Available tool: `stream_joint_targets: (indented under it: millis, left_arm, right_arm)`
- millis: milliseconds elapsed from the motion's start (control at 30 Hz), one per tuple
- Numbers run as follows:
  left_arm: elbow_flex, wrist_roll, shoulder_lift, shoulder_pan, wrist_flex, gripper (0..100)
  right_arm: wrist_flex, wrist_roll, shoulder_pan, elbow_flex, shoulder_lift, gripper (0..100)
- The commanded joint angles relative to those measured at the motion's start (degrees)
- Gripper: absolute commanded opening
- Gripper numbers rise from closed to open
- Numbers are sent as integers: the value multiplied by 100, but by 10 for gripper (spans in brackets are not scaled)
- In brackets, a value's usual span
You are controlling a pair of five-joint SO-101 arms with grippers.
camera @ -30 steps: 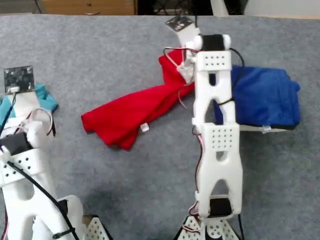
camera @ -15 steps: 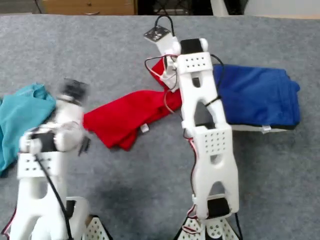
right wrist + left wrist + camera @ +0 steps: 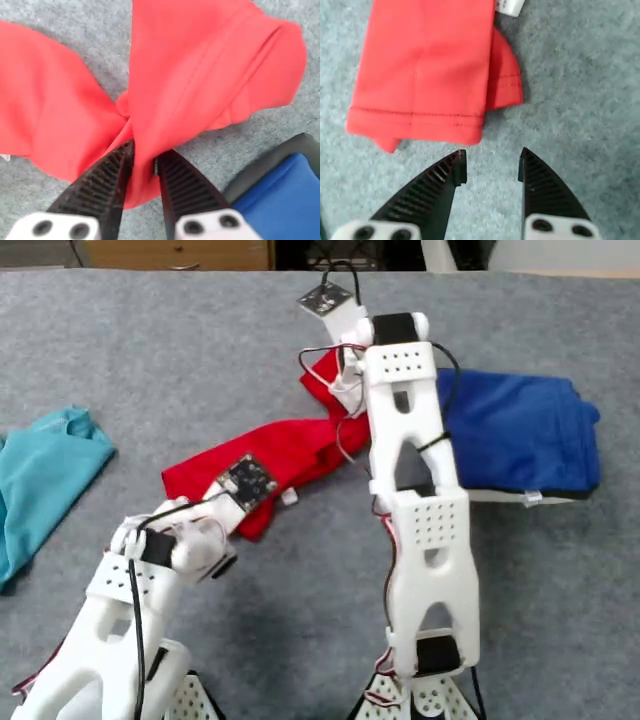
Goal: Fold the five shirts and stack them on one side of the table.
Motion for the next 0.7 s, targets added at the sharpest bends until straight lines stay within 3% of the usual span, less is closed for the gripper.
stream_joint_targets:
  millis: [0,333,567,667]
  left_arm:
    - [163,-88,-44,75,-431,191]
    - [989,-607,-44,-303,-1978,191]
    - [1332,-677,-44,-277,-2629,190]
    - [1560,-695,-44,-207,-2831,144]
  right_arm:
    - [44,-9,53,-277,-136,16]
    - [35,-9,53,-277,-136,16]
    - [26,0,44,-268,-127,16]
    - [26,0,44,-268,-127,16]
